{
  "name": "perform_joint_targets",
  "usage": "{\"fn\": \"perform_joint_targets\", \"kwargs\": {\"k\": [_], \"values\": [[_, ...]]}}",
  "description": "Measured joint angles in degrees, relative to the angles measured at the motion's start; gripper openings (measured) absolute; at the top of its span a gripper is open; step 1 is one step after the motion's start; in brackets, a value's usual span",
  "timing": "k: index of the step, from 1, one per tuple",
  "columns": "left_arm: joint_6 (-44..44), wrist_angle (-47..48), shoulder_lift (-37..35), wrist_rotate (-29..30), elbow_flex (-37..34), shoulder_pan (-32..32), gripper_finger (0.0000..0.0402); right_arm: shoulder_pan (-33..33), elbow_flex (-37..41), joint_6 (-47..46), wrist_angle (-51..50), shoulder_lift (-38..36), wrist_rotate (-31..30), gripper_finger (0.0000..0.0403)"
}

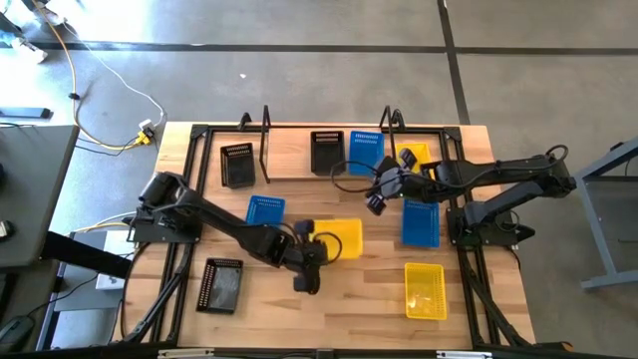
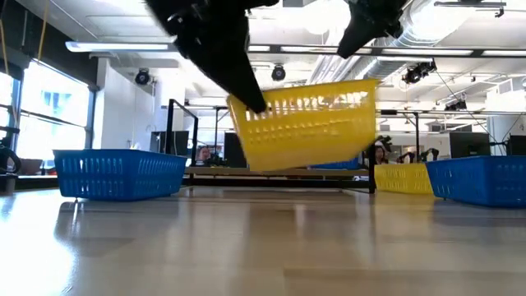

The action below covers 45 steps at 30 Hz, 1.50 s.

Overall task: Stack baskets on shelf by color
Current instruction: Put the bottom left yellow bin on the shelf

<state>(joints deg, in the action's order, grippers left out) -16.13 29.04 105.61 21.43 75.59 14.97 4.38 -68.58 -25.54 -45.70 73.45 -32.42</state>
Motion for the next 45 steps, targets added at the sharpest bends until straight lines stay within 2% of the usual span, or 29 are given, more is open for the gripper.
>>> {"fn": "perform_joint_targets", "kwargs": {"k": [5, 9, 15, 19, 32, 38, 45], "values": [[-17.41, 4.8, -3.52, 5.02, 0.01, -1.61, 0.0002, -3.15, 0.0, 0.0, 0.01, 0.0, 0.02, 0.0083], [-29.08, 7.58, -6.56, 11.23, 0.01, -3.38, 0.0001, -5.11, 0.0, 0.01, -0.2, -0.01, 0.02, 0.0083], [-40.89, 13.11, -11.39, 16.68, 0.0, -7.79, 0.0001, -6.83, 0.0, 1.44, -0.43, -0.02, 1.54, 0.0083], [-46.25, 15.83, -13.83, 18.06, 0.0, -12.02, 0.0001, -7.06, 0.0, 3.22, -0.47, -0.02, 1.66, 0.0083], [-44.76, 14.78, -14.01, 16.95, 0.02, -27.35, 0.0, -7.04, 0.0, 5.49, -1.89, -0.02, 1.84, 0.0083], [-44.81, 14.82, -13.78, 15.4, 0.02, -31.08, 0.0, -7.04, 0.0, 5.49, -2.22, -0.02, 1.84, 0.0083], [-46.07, 14.76, -10.37, 12.8, 0.02, -33.44, 0.0, -7.04, 0.0, 5.49, -2.26, -0.02, 1.81, 0.0083]]}}
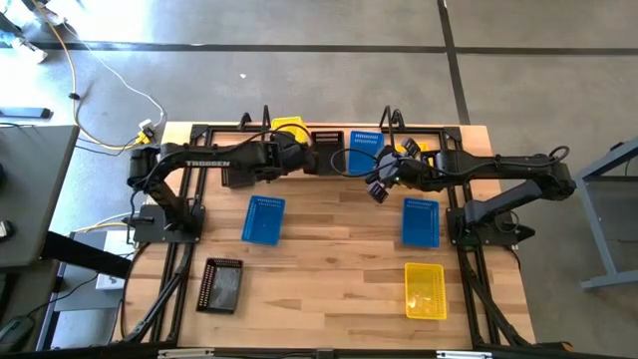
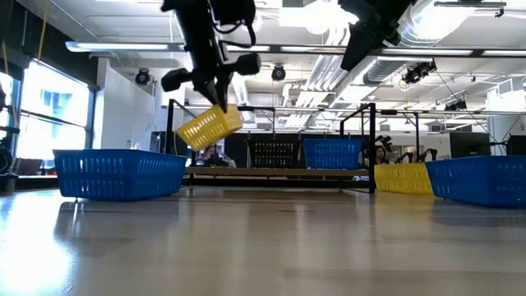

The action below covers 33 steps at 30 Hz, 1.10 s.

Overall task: Stack baskets on shelf by color
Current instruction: Put the bottom left yellow bin on the shelf

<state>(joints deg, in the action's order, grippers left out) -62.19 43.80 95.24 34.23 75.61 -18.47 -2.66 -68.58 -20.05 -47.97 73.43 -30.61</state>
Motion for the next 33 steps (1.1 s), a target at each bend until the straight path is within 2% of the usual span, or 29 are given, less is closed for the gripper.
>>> {"fn": "perform_joint_targets", "kwargs": {"k": [7, 14, 23, 33], "values": [[-1.82, 0.13, 3.13, -3.41, 0.0, -1.52, 0.0, 0.0, 0.0, 0.0, -0.2, 0.0, -0.01, 0.0083], [-3.15, 0.17, 4.09, -3.73, 0.12, -2.64, 0.0003, 0.0, 0.0, 0.02, -0.55, 0.0, -0.03, 0.0083], [-4.43, 0.33, 3.98, -7.64, 0.24, -4.24, 0.0024, 0.0, 0.0, 0.92, -1.3, 0.0, -0.22, 0.0083], [-4.97, 0.13, 4.09, -8.12, 0.14, -4.25, 0.0048, 0.0, 0.0, 0.67, -3.65, 0.0, -0.17, 0.0083]]}}
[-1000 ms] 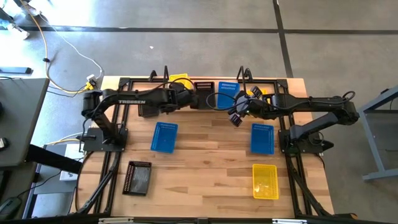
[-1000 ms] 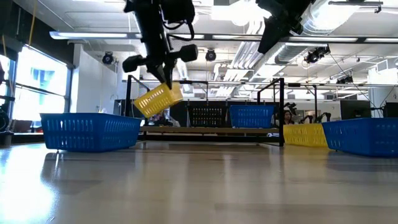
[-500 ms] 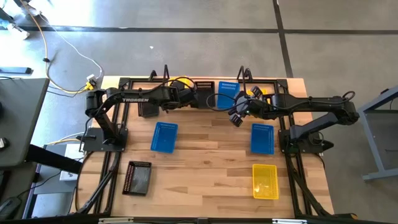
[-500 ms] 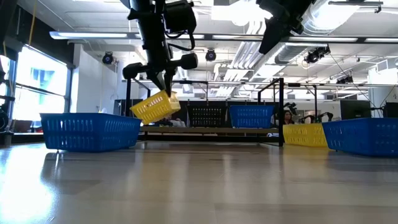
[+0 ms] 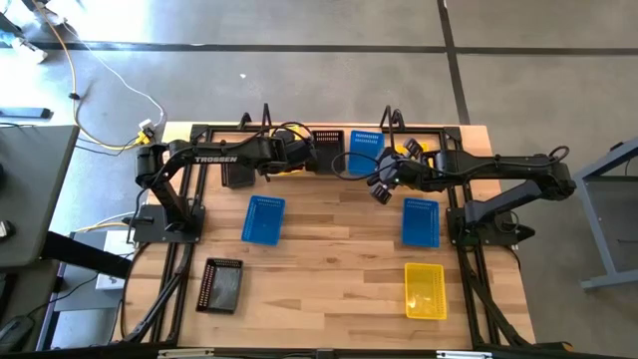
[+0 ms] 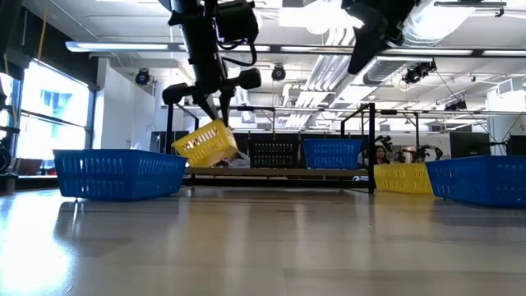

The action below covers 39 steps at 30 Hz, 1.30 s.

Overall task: Stack baskets on shelf by color
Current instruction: Put the bottom left yellow bin on the shelf, then stack the right blue bin on top of the other blue bin on the shelf

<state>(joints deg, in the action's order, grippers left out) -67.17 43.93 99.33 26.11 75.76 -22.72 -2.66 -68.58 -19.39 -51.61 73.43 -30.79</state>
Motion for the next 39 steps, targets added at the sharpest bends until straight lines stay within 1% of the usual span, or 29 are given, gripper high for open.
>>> {"fn": "perform_joint_targets", "kwargs": {"k": [7, 14, 22, 29, 35, 39], "values": [[-0.13, -0.47, 0.04, -0.42, -0.03, 0.0, 0.0073, 0.0, 0.0, -0.03, -0.16, 0.0, 0.02, 0.0083], [1.55, -0.62, 0.05, -0.24, -0.04, 0.92, 0.0086, 0.0, 0.0, -0.05, -0.16, 0.0, 0.35, 0.0083], [4.78, -0.8, 0.42, -0.45, 2.88, 0.56, 0.0088, 0.0, 0.0, -0.05, -0.13, 0.0, 1.02, 0.0083], [5.68, -0.75, 0.42, -2.24, 2.98, -0.25, 0.0088, 0.02, 0.0, -0.02, -0.16, 0.0, 1.68, 0.0083], [8.89, -0.67, 0.33, -2.06, 3.03, 0.37, 0.0088, 0.02, 0.0, 0.01, -1.57, 0.0, 5.25, 0.0083], [10.75, -0.64, 0.31, -1.48, 3.05, 0.63, 0.0088, 0.04, 0.0, -0.14, -3.66, 0.0, 9.75, 0.0083]]}}
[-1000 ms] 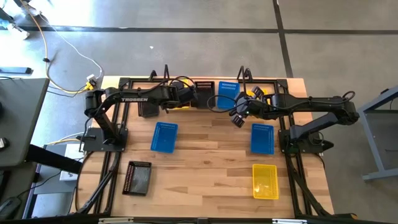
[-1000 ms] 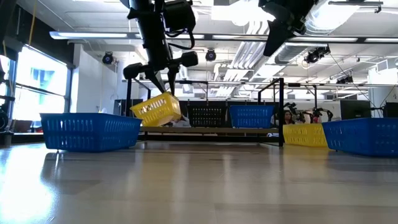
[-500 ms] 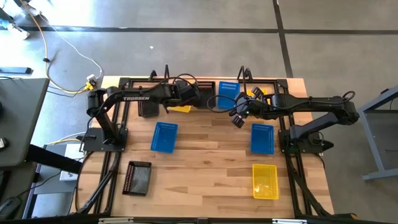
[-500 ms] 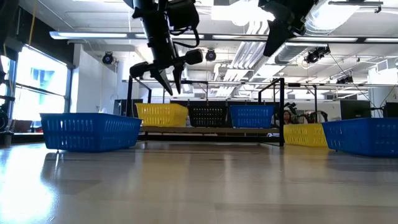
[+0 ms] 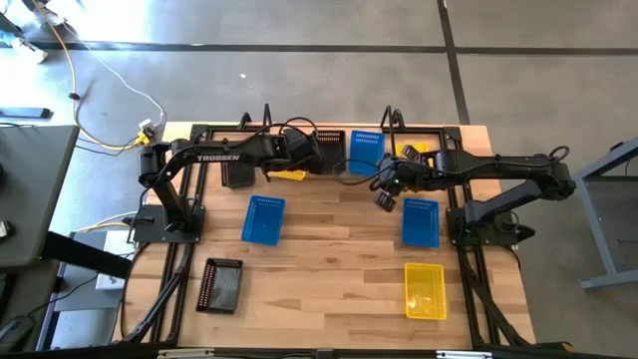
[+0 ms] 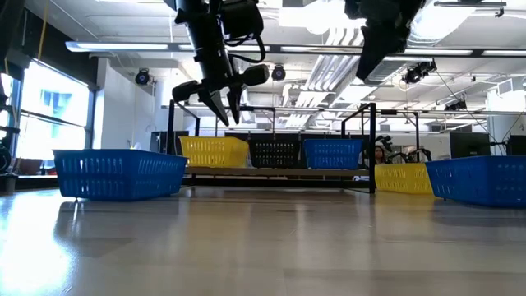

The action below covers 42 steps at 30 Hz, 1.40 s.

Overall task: Stack baskets on shelf by color
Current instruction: Stack the right blue bin on top of the other blue bin on the shelf

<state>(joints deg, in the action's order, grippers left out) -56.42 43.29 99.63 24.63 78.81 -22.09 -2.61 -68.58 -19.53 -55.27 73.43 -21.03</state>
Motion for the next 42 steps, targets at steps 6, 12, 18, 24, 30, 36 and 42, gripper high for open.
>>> {"fn": "perform_joint_targets", "kwargs": {"k": [6, 12, 18, 24, 30, 36, 42], "values": [[5.16, -1.16, -0.11, 0.18, 0.04, 1.01, 0.0088, 0.01, 0.02, -2.68, -5.03, 0.0, 10.2, 0.0083], [11.85, -2.95, -0.73, -0.44, 0.17, 2.76, 0.0087, 0.24, 0.02, -8.44, -6.29, 0.0, 20.36, 0.0083], [17.46, -3.0, -2.16, -0.59, 0.11, 3.87, 0.0087, 3.66, 0.02, -13.55, -6.28, 0.0, 23.39, 0.0083], [23.59, -4.93, -5.65, -2.21, 0.19, 6.1, 0.0087, 9.57, 0.02, -16.51, -8.76, 0.02, 24.56, 0.0083], [30.62, -4.61, -9.96, -5.23, 0.15, 10.63, 0.0087, 14.89, 0.04, -16.16, -13.82, 0.02, 24.55, 0.0083], [34.1, -4.63, -13.54, -10.43, 0.15, 15.94, 0.0087, 21.04, 0.07, -11.48, -18.09, 0.02, 21.86, 0.0083], [35.61, -4.55, -17.44, -12.7, 0.15, 20.4, 0.0087, 27.1, 0.07, -6.51, -18.03, 0.02, 17.78, 0.0083]]}}
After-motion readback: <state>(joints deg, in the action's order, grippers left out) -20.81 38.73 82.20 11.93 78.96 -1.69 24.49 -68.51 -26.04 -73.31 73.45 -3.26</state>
